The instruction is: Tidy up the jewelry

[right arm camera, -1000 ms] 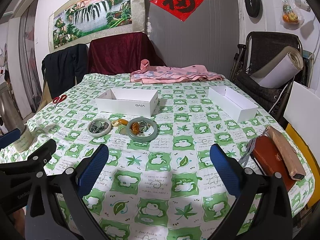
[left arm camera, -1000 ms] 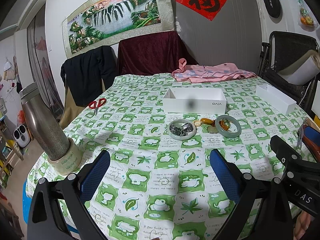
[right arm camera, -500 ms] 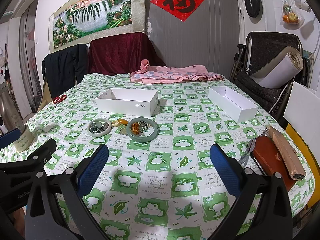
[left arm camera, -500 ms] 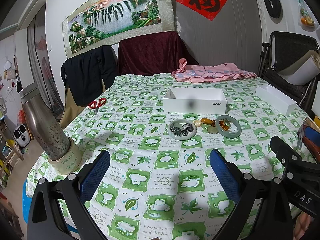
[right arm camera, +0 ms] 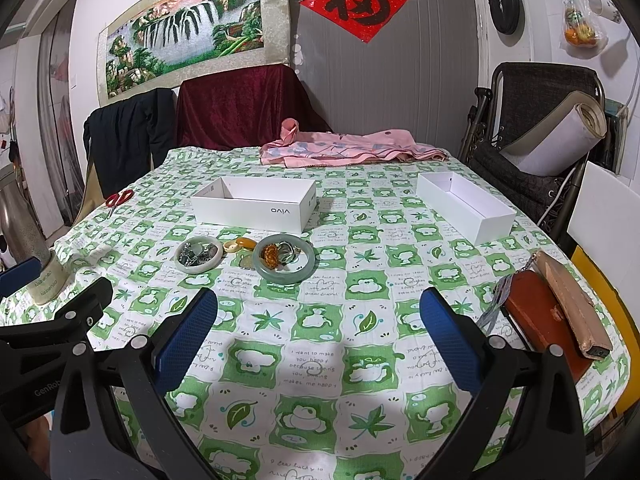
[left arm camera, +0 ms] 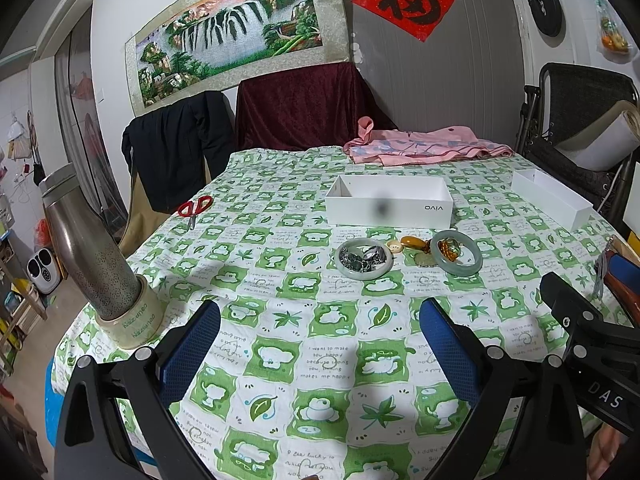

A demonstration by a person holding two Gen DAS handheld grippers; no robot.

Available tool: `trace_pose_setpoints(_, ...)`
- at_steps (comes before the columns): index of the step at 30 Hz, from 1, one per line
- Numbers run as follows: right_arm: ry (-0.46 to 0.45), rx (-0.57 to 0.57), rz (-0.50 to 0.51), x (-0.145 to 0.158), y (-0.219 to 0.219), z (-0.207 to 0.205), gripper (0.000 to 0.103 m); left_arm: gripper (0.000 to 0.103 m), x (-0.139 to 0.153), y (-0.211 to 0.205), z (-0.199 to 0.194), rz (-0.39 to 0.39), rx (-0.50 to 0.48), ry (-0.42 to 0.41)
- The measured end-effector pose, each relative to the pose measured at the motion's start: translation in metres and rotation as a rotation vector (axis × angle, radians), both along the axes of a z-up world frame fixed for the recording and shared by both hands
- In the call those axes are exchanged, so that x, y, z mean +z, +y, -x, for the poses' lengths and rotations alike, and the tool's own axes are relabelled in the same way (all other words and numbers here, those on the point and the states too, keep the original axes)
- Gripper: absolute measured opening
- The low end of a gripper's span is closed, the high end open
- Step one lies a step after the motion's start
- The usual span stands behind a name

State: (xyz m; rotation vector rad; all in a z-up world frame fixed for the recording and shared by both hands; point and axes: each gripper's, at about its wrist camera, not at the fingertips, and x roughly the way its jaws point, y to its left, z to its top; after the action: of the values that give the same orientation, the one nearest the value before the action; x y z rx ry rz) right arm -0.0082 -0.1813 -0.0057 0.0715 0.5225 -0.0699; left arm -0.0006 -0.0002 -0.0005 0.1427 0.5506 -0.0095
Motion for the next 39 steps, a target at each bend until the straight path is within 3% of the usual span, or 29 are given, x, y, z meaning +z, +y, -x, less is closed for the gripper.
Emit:
trace_pose_setpoints(19,0.01,0.001,-0.003,-0.001,0.001,0.0,0.096,0.097,-0.006,-0.003,-0.001,0.003,0.002,0.017)
trace_pose_setpoints(30,0.066,0.015,-0.015,-0.018,-0.002,-0.017,0.096,0.097,-0.019,-0.002,-0.015,0.005,-0.002,0.065)
trace_pose_setpoints(36,0.184,0.047,-0.093,-0.04,-0.02,-0.044,0.096,0.097,-0.044,0.005,-0.044,-0.018,0.015,0.179)
trace_pose_setpoints(39,0.194,0.049,-0.158,-0.049,-0.032,-0.053,0.096,0.097,-0.062,0.011,-0.064,-0.027,0.038,0.259)
